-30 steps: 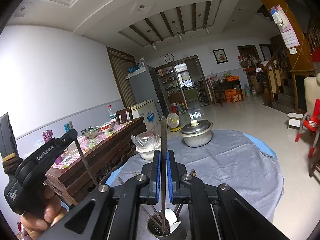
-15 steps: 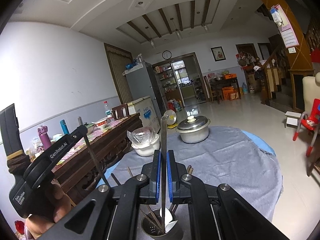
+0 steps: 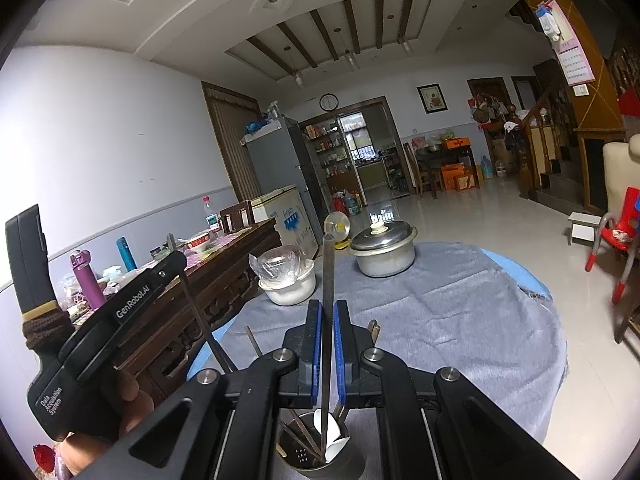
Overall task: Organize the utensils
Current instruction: 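Lower both chopsticks into the grey holder beside the other utensils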
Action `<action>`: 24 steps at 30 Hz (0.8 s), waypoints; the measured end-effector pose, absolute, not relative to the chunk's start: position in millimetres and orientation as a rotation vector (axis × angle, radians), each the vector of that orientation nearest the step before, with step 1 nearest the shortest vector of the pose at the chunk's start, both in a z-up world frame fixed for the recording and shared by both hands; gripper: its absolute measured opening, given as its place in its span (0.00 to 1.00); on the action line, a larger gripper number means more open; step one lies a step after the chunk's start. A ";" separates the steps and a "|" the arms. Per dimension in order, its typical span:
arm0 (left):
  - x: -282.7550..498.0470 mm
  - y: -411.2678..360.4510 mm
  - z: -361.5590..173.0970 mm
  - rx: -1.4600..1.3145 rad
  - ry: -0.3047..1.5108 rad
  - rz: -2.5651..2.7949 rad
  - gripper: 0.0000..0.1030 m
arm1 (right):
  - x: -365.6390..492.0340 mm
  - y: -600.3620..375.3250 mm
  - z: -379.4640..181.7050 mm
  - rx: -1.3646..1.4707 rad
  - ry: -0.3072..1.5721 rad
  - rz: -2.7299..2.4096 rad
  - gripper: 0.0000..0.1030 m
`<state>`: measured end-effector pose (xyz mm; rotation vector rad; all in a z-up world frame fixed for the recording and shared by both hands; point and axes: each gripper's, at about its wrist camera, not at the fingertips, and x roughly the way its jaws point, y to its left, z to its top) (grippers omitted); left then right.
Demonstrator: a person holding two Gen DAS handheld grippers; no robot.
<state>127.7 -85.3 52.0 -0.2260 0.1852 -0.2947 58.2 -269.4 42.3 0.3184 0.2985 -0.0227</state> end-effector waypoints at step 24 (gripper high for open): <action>144.1 -89.2 40.3 -0.227 0.236 -0.291 0.05 | 63.1 -269.4 30.7 0.327 0.334 -0.019 0.06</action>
